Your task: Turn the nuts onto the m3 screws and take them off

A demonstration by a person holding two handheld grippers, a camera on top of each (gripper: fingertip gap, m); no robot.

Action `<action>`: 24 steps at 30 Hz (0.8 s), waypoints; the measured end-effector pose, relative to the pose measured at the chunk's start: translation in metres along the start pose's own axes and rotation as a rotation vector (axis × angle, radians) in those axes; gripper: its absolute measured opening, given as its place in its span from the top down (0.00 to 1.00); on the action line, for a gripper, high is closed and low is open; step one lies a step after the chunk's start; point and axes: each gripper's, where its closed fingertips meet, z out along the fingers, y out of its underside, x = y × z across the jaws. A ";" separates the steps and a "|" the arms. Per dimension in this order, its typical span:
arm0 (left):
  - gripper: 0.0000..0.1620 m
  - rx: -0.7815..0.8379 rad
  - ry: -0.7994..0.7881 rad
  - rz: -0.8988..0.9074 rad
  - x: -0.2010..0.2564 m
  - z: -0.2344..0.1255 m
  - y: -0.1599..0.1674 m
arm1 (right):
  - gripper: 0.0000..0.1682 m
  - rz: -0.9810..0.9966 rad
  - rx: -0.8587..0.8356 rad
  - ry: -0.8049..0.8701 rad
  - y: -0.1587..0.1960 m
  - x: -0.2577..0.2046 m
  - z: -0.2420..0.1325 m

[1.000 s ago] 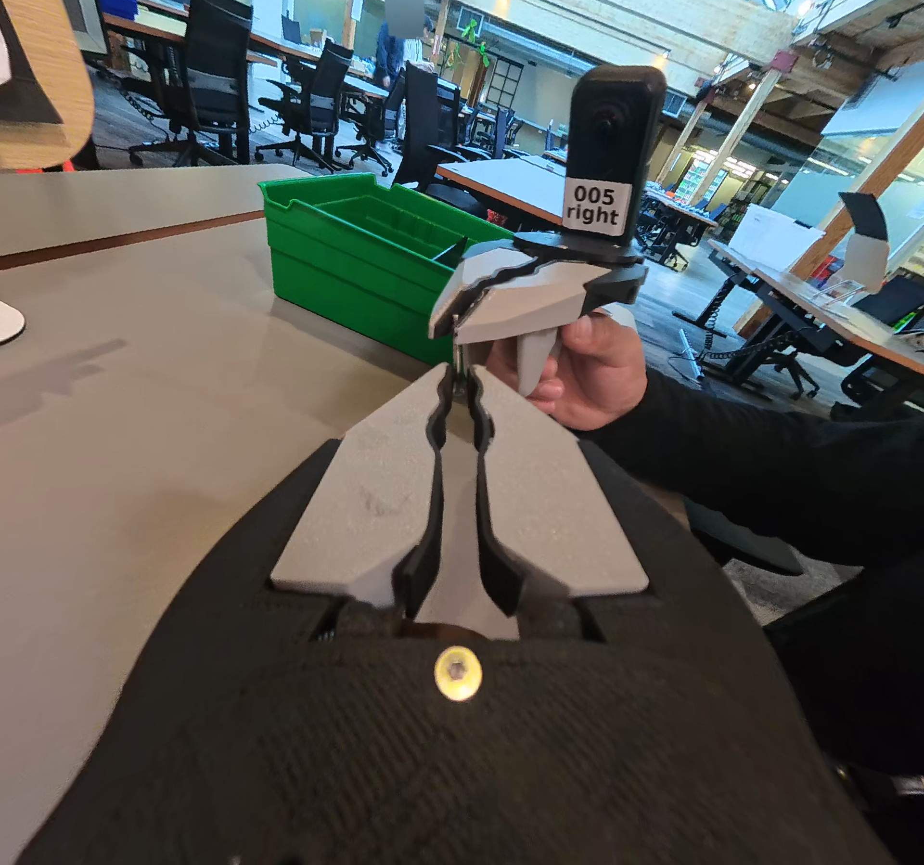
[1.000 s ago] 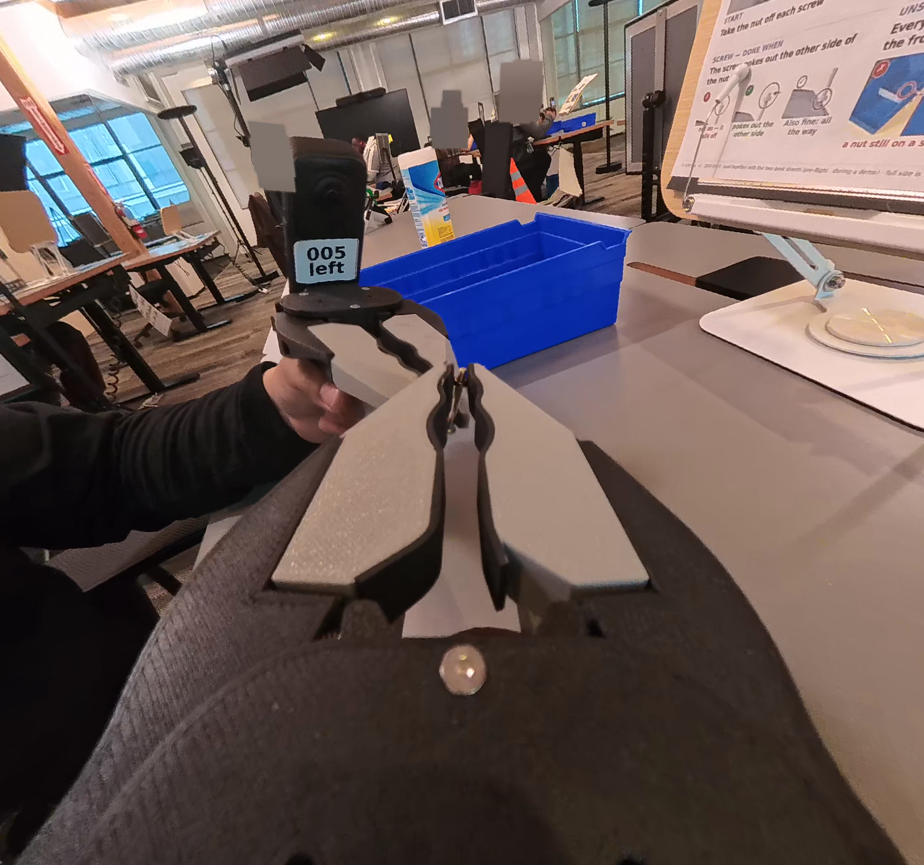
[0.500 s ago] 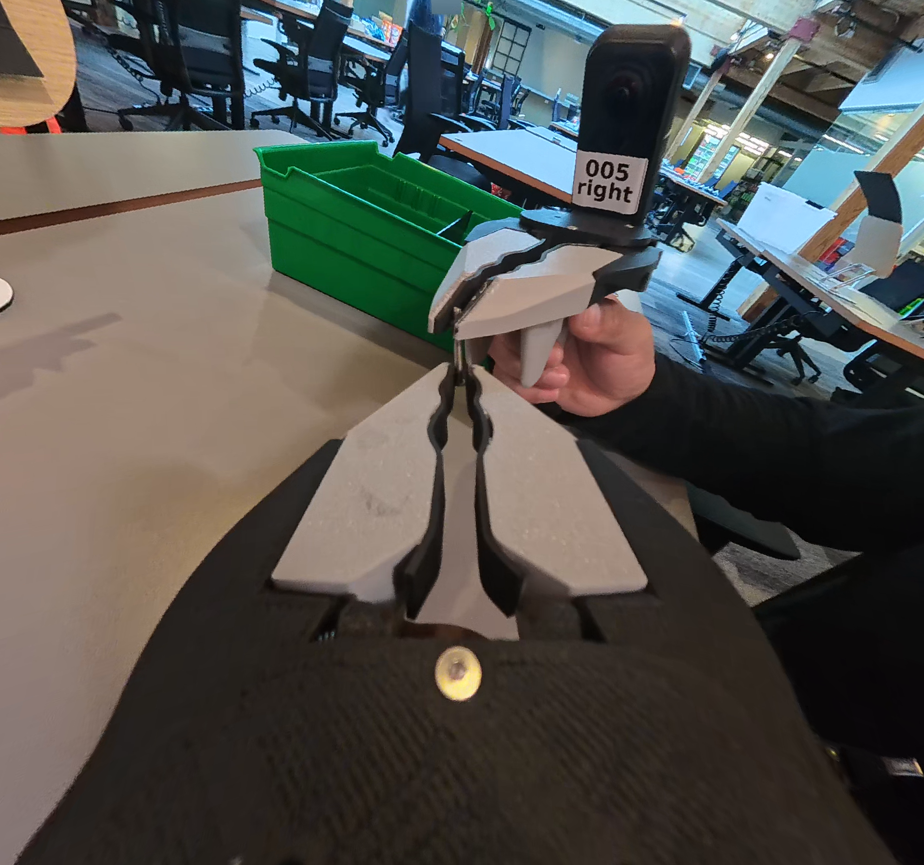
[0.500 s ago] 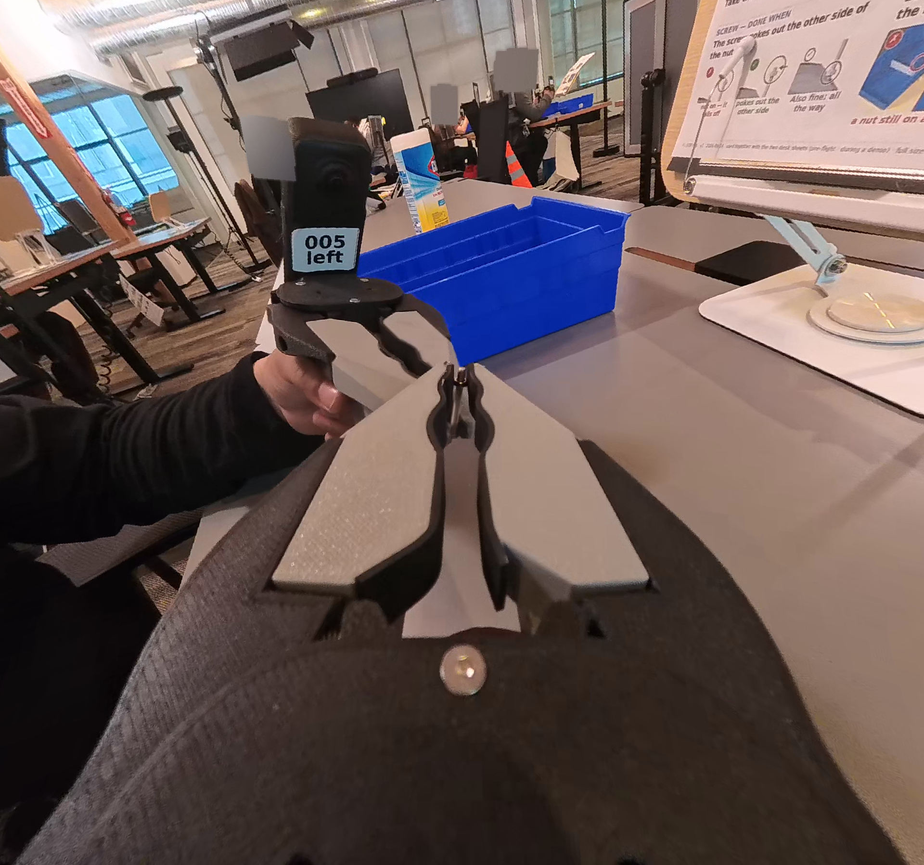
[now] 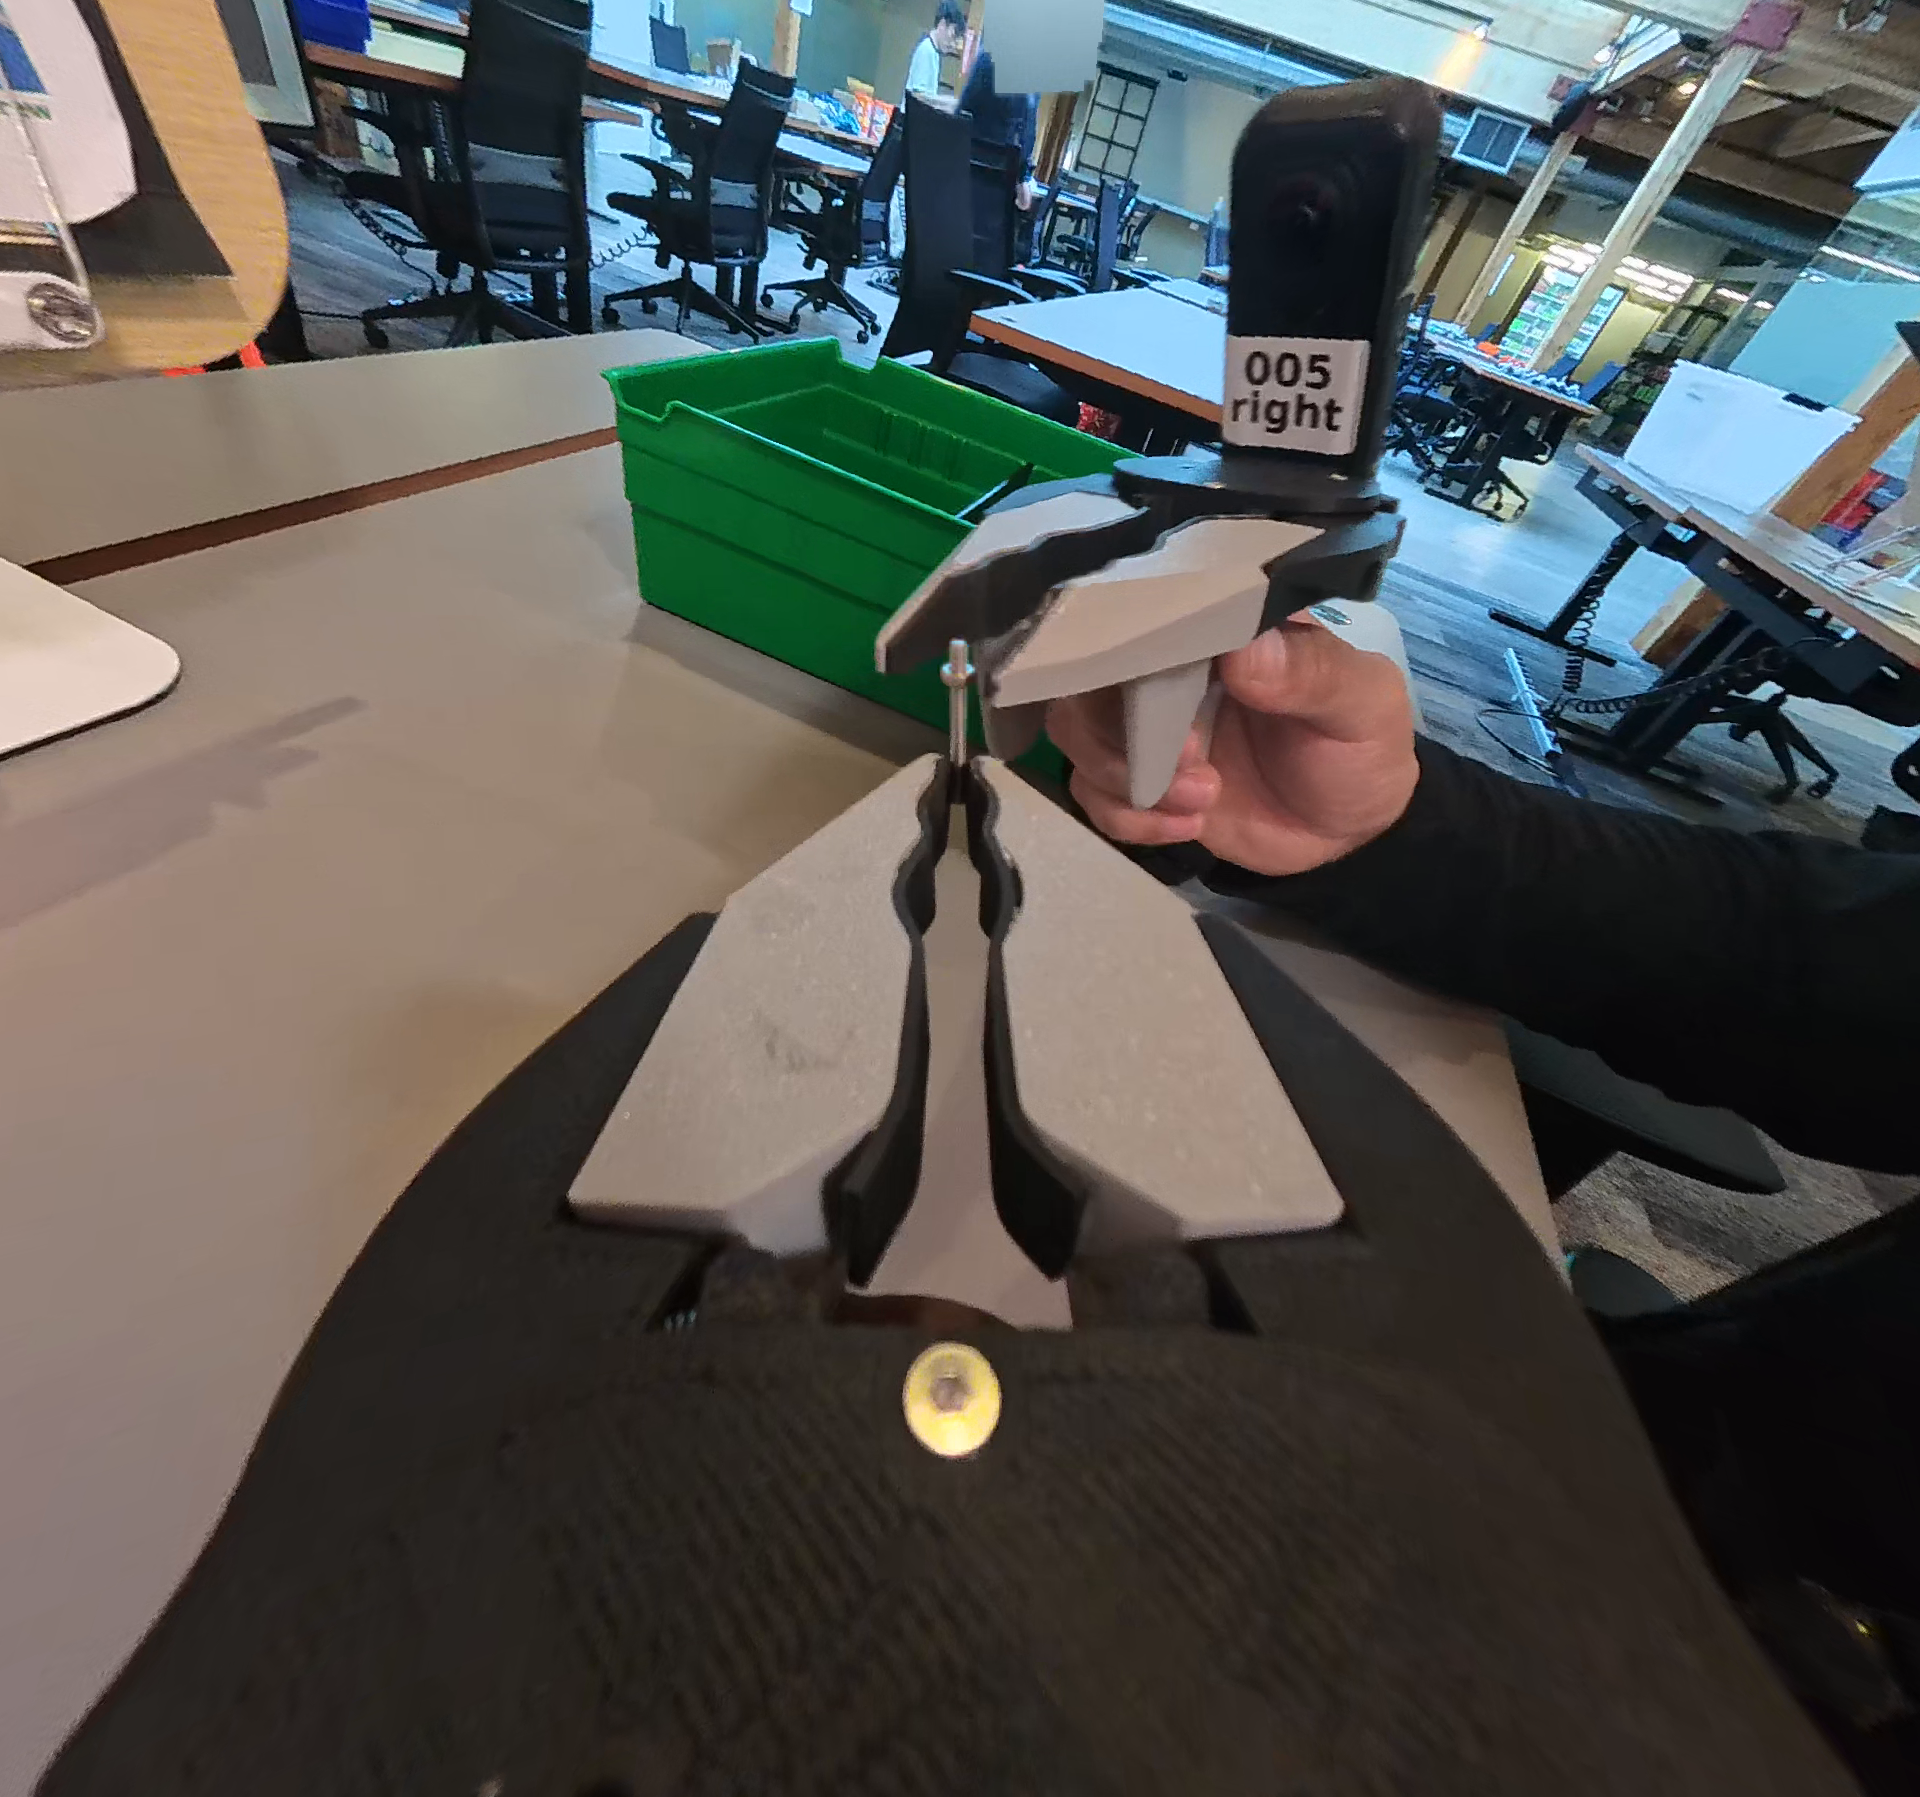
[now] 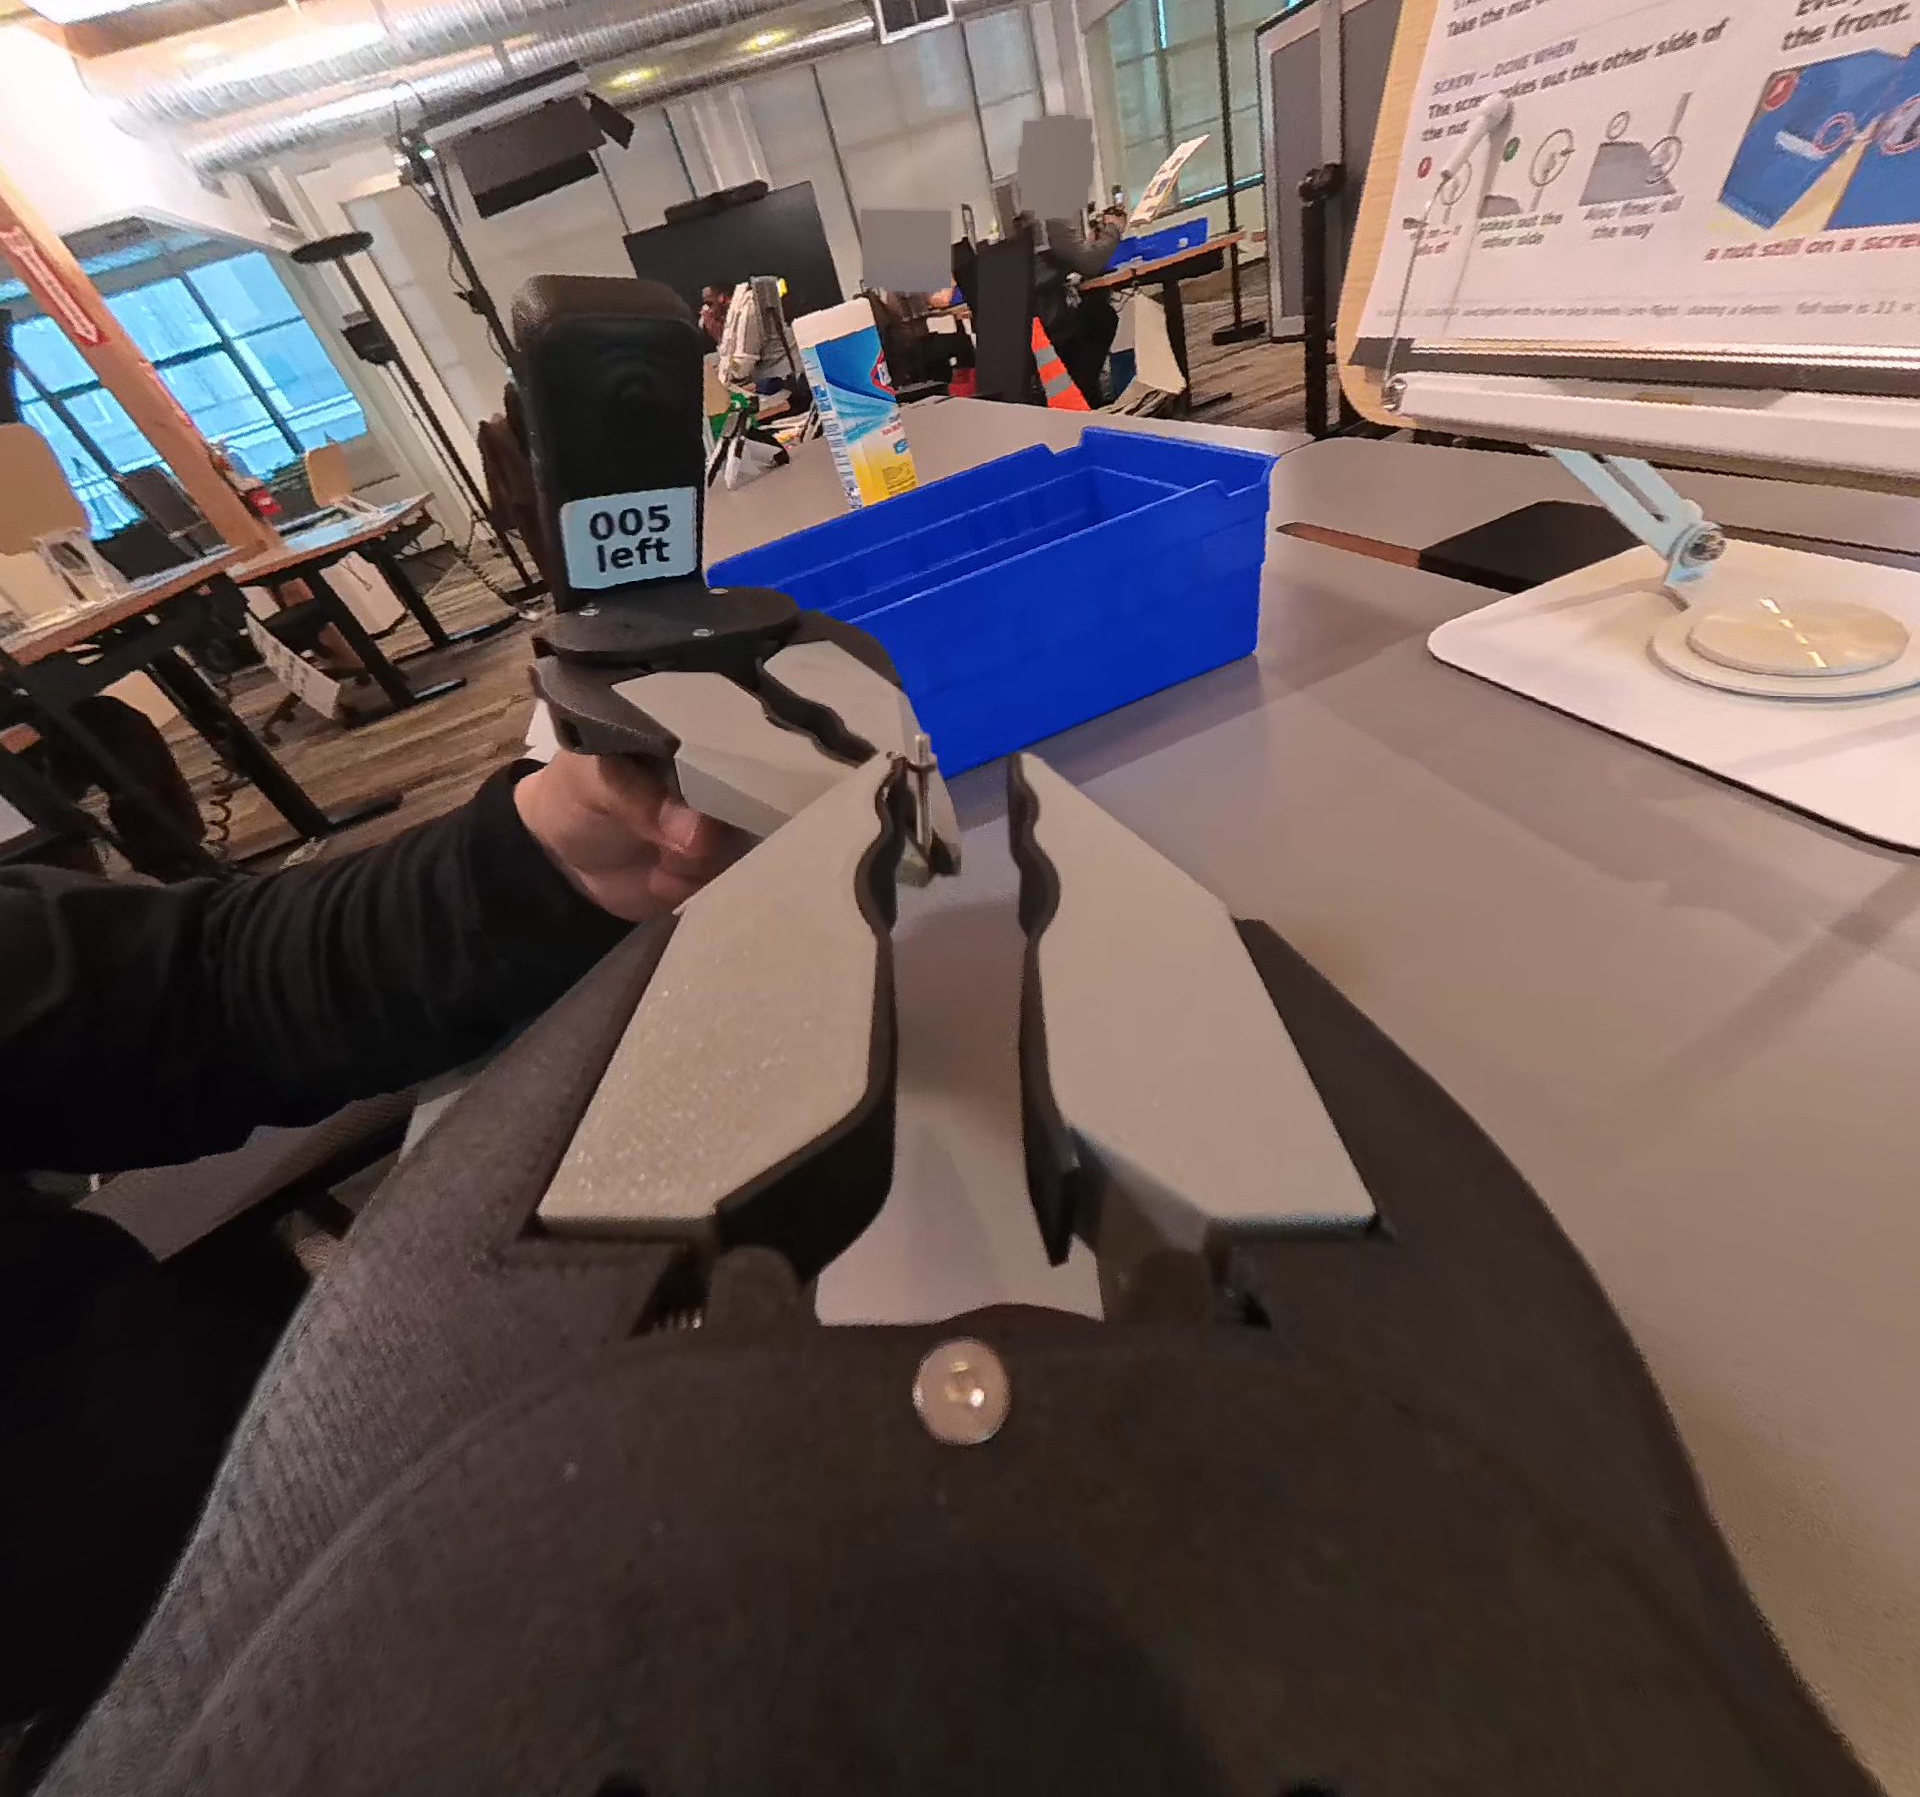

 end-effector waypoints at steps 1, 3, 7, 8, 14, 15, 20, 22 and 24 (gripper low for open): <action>1.00 0.003 -0.008 0.001 -0.001 -0.001 -0.001 | 0.90 -0.012 -0.001 0.005 0.000 0.000 0.000; 1.00 0.007 -0.021 0.004 -0.003 -0.002 -0.002 | 0.89 -0.041 -0.007 0.009 0.000 -0.002 0.000; 1.00 -0.006 -0.052 0.029 -0.007 -0.001 0.000 | 0.89 -0.111 -0.012 0.007 0.000 -0.009 0.002; 1.00 -0.009 -0.055 0.037 -0.006 -0.001 0.000 | 0.88 -0.121 -0.012 0.007 0.000 -0.010 0.003; 1.00 -0.023 -0.014 0.064 0.007 0.005 0.003 | 0.89 -0.082 -0.015 -0.032 0.004 -0.016 0.009; 1.00 -0.026 -0.007 0.067 0.009 0.006 0.003 | 0.89 -0.067 -0.009 -0.040 0.004 -0.017 0.010; 1.00 -0.017 -0.034 0.069 0.005 0.005 0.002 | 0.90 -0.065 0.004 -0.016 0.000 -0.013 0.007; 1.00 -0.001 -0.053 0.056 -0.001 0.002 -0.001 | 0.90 -0.060 0.020 -0.001 -0.003 -0.009 0.003; 1.00 0.011 -0.068 0.046 -0.006 0.000 -0.003 | 0.90 -0.053 0.032 0.006 -0.006 -0.006 0.000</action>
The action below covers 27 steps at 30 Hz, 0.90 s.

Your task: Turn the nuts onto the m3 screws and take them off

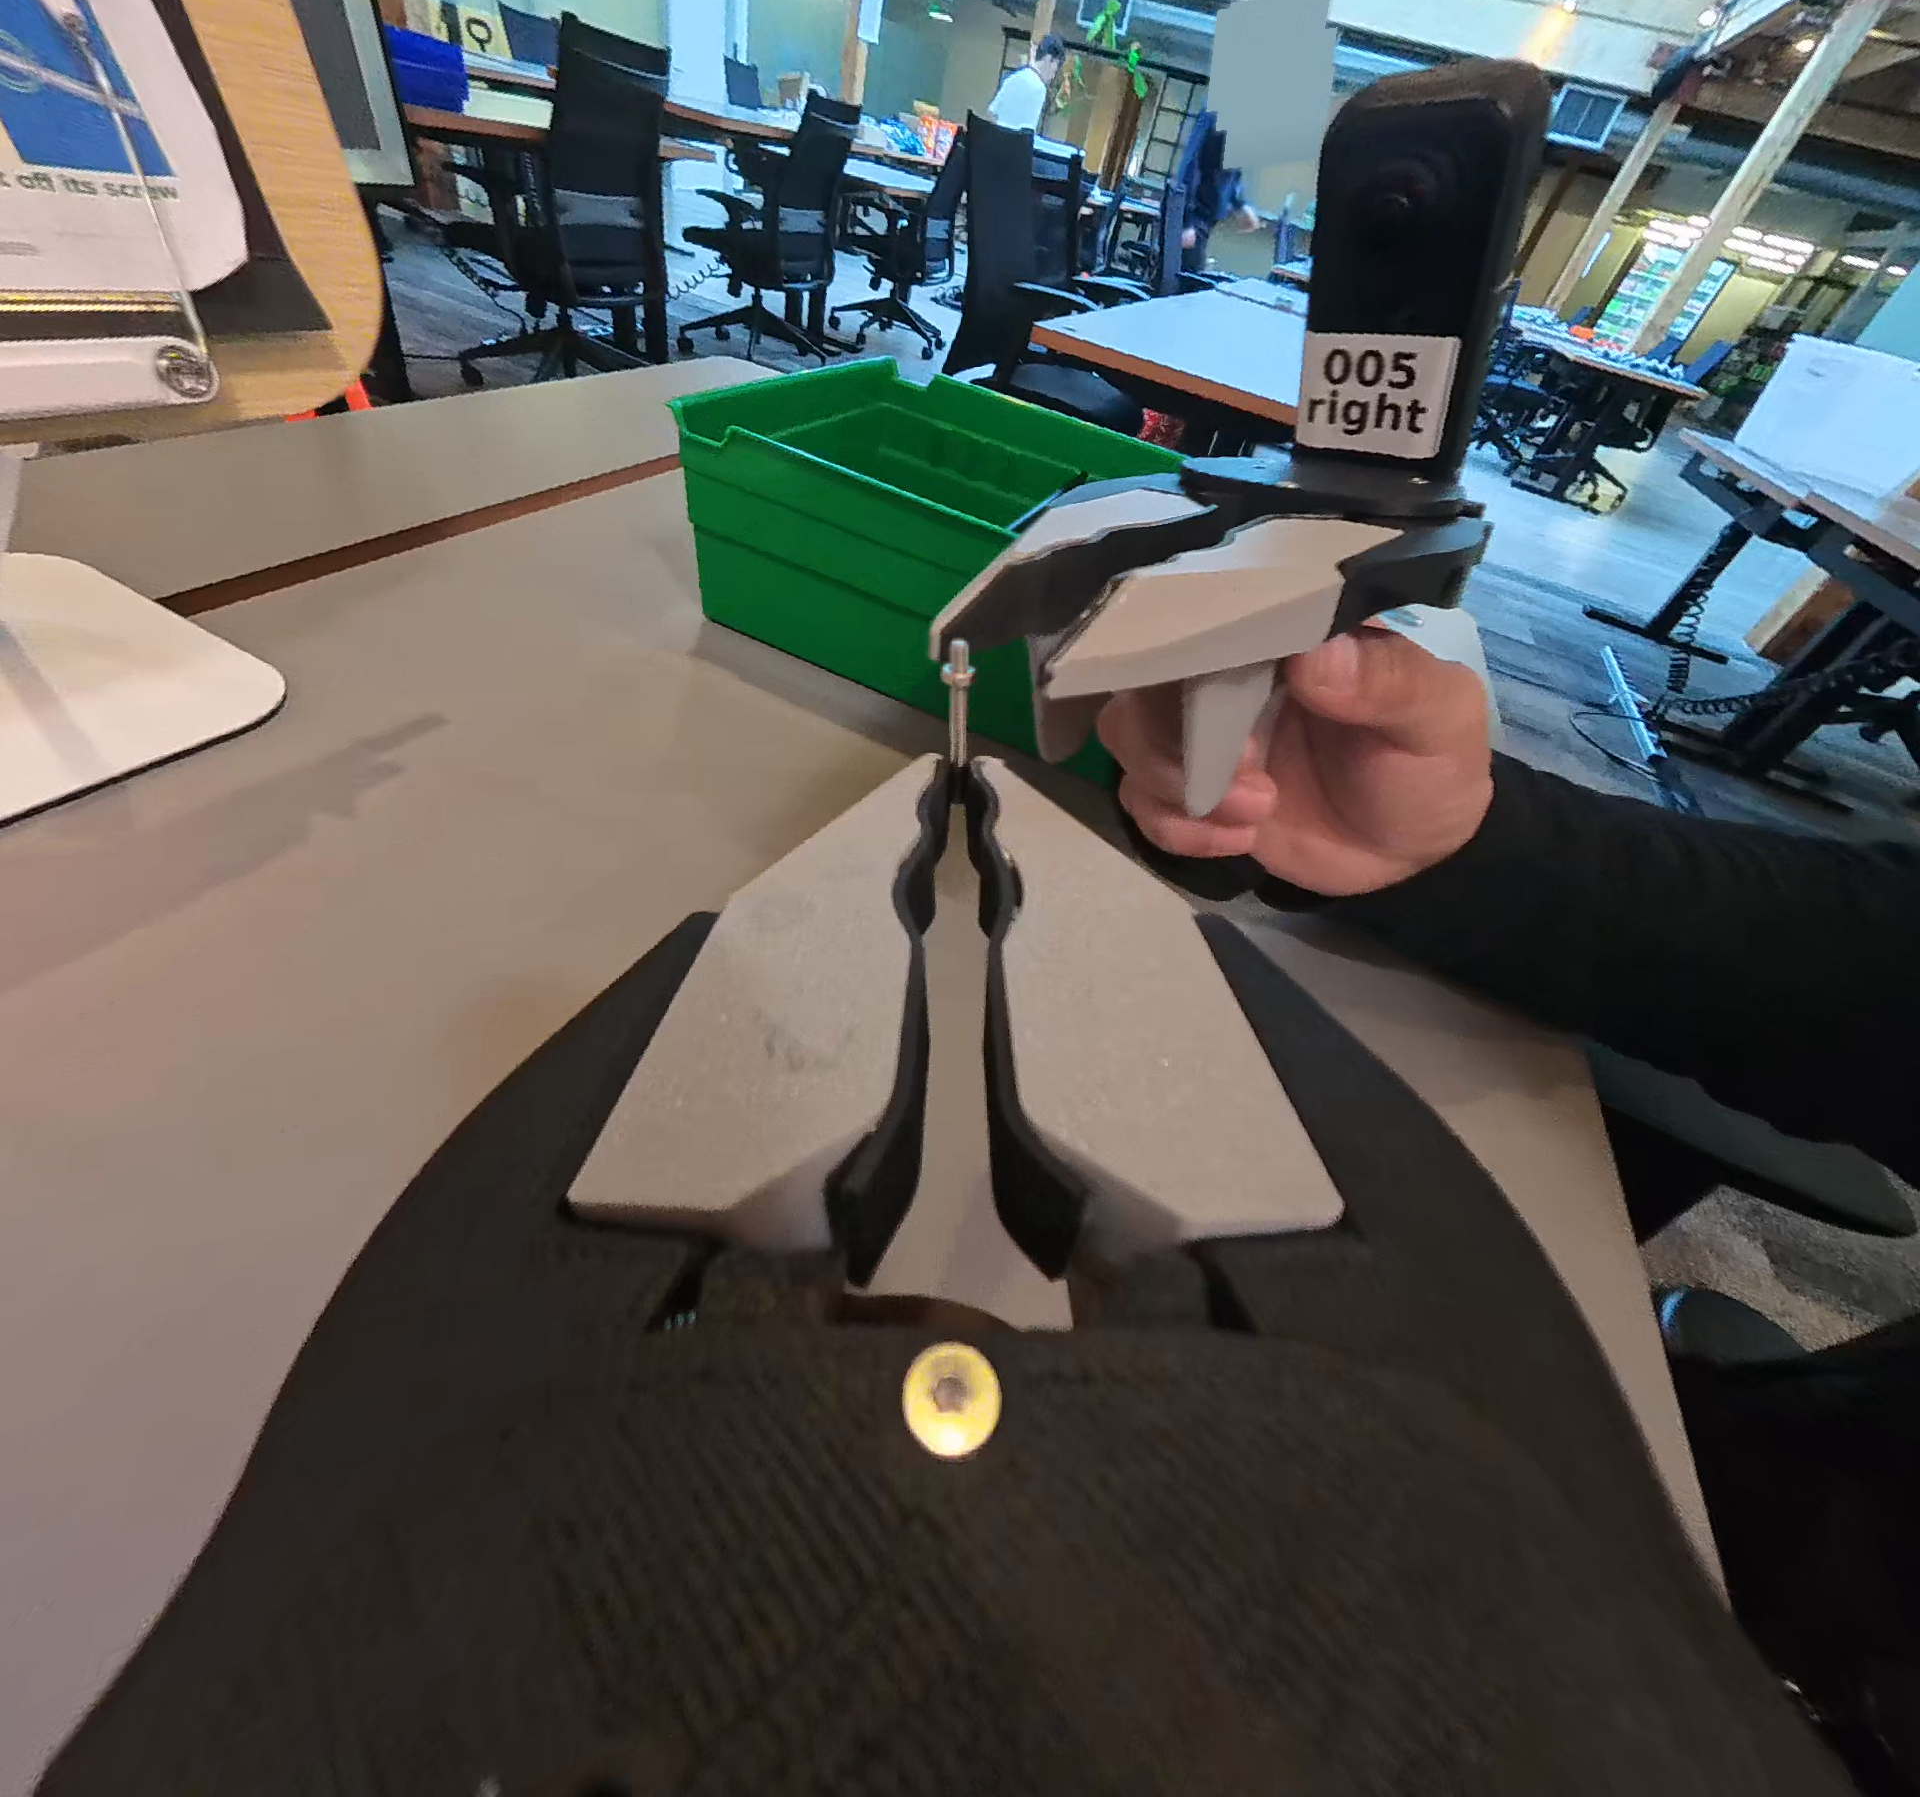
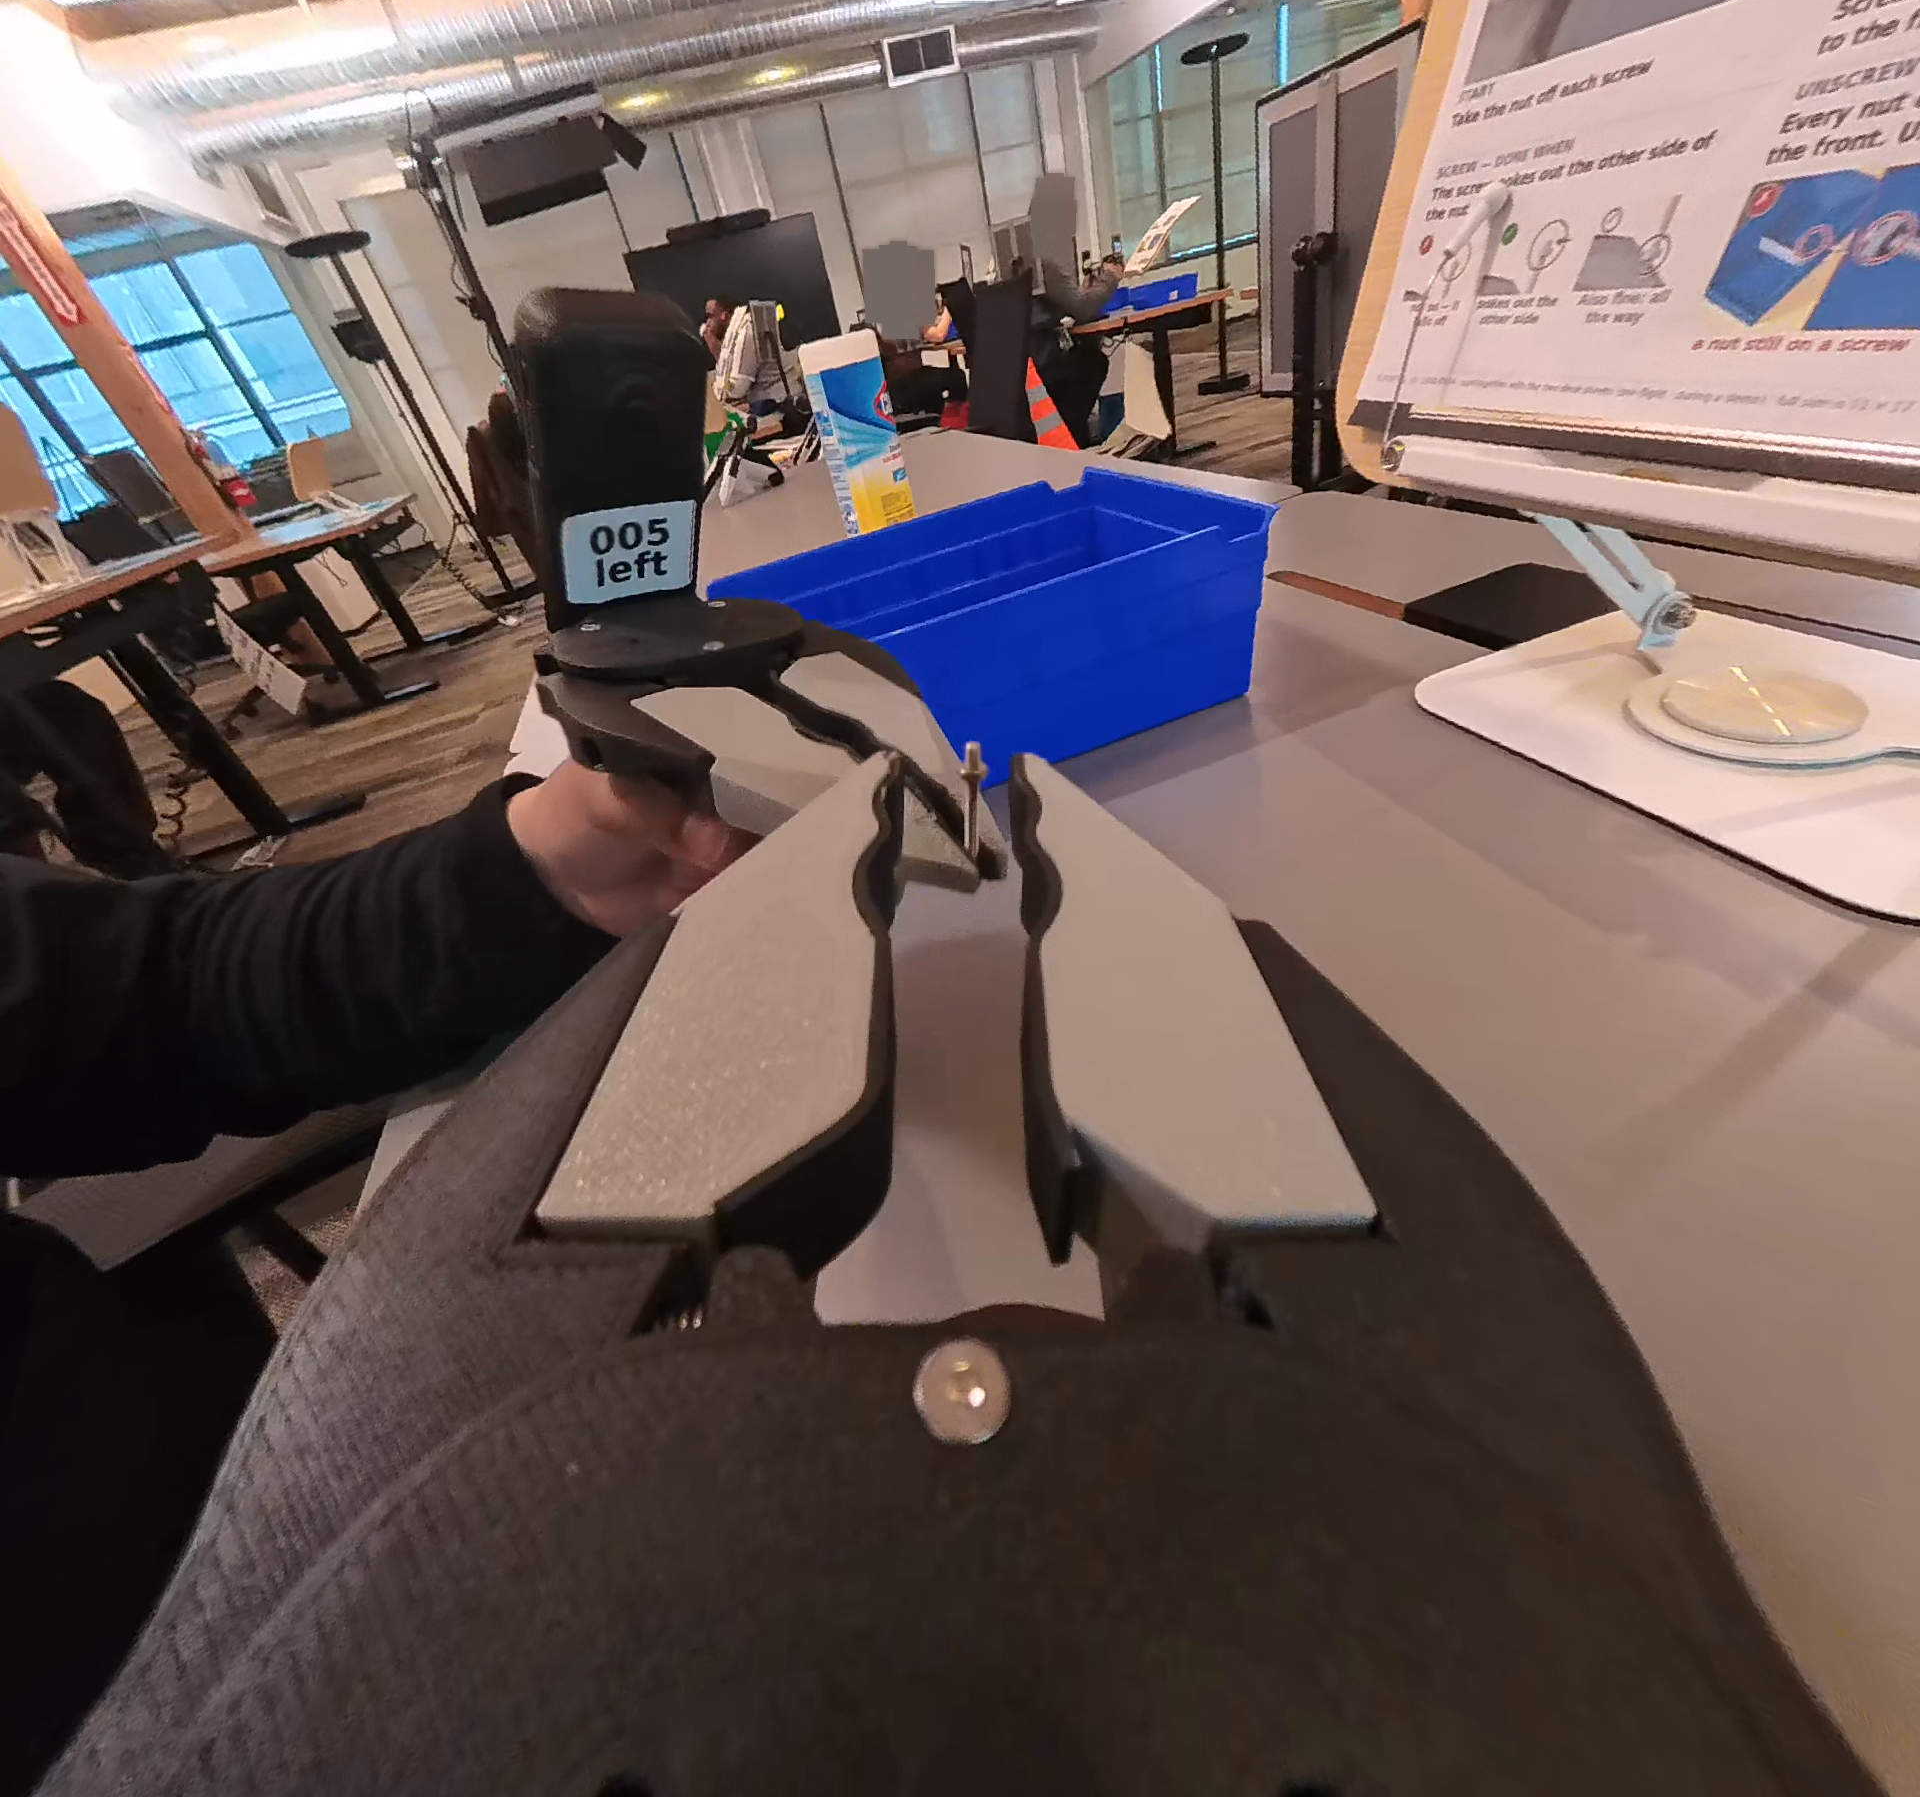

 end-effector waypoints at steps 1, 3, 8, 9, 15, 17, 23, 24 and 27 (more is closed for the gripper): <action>1.00 0.002 -0.003 -0.002 -0.001 0.000 0.000 | 0.90 0.001 0.004 0.001 -0.001 0.000 -0.001; 1.00 -0.001 0.005 0.003 0.002 0.001 0.000 | 0.91 0.003 -0.001 -0.005 0.001 -0.001 0.001; 1.00 -0.024 0.037 0.036 0.015 0.008 0.005 | 0.91 0.007 -0.022 -0.037 0.007 -0.009 0.010; 1.00 -0.030 0.035 0.045 0.016 0.009 0.006 | 0.91 0.008 -0.027 -0.039 0.008 -0.010 0.011; 1.00 -0.006 0.002 0.024 0.005 0.003 0.001 | 0.91 0.012 -0.004 -0.014 0.002 -0.002 0.003; 1.00 0.003 -0.006 0.015 0.002 0.001 -0.001 | 0.92 0.016 0.003 -0.011 0.000 0.000 0.000; 1.00 -0.019 0.036 0.026 0.014 0.007 0.004 | 0.92 0.013 -0.018 -0.047 0.006 -0.009 0.008; 1.00 -0.025 0.041 0.032 0.017 0.009 0.005 | 0.92 0.016 -0.022 -0.052 0.008 -0.010 0.010; 1.00 -0.033 0.032 0.053 0.017 0.010 0.006 | 0.94 -0.003 -0.044 -0.047 0.012 -0.010 0.011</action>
